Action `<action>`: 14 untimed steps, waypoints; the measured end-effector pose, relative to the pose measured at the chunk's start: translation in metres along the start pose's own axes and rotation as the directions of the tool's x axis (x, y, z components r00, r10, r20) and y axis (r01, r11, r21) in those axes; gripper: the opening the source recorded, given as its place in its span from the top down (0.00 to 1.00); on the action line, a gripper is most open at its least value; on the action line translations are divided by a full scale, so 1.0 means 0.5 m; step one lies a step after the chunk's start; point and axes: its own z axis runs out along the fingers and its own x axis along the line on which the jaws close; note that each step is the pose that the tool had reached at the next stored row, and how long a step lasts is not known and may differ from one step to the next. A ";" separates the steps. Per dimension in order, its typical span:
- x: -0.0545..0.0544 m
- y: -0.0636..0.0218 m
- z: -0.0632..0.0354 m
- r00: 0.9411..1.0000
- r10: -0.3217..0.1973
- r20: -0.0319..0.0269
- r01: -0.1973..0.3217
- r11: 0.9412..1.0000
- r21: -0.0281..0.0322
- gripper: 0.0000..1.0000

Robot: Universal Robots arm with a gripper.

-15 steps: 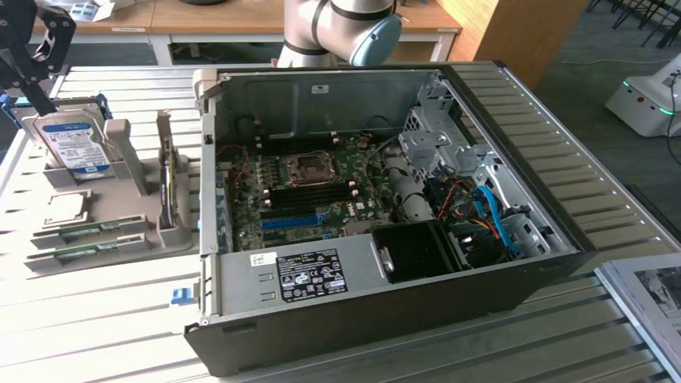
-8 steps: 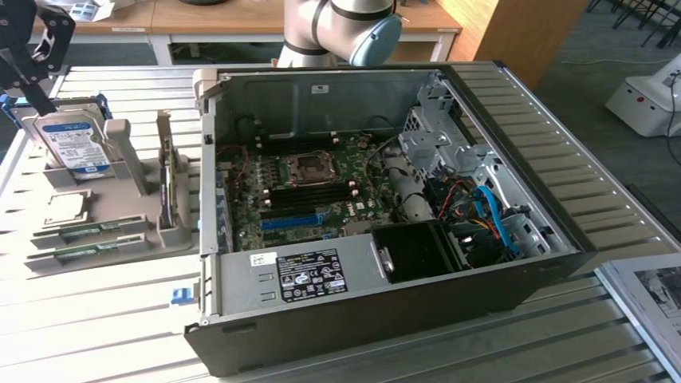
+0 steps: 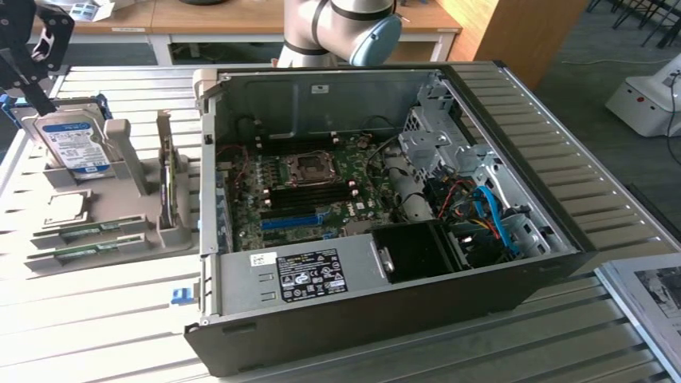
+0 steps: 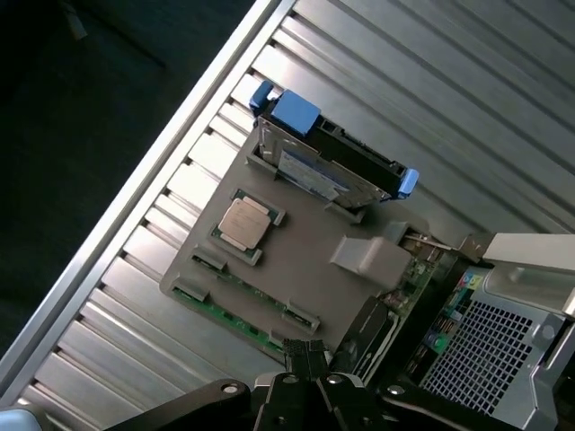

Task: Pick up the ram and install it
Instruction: 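Pick up the ram and move it above insertion slot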

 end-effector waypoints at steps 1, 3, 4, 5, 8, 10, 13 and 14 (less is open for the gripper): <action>0.000 0.000 0.000 1.000 -0.006 0.000 0.006 1.000 0.000 0.90; 0.000 0.000 0.000 1.000 -0.018 -0.001 0.018 1.000 -0.001 0.90; 0.000 0.000 0.000 1.000 -0.024 -0.001 0.024 1.000 -0.001 0.90; 0.000 0.000 0.000 1.000 -0.030 -0.001 0.030 1.000 -0.001 0.90; 0.000 0.000 0.000 0.999 -0.048 -0.002 0.048 0.999 -0.002 0.90; 0.000 0.000 0.000 0.998 -0.059 -0.003 0.059 0.998 -0.003 0.90; 0.000 0.000 0.000 0.997 -0.077 -0.004 0.077 0.997 -0.004 0.90; 0.000 0.000 0.000 0.997 -0.083 -0.004 0.083 0.997 -0.004 0.90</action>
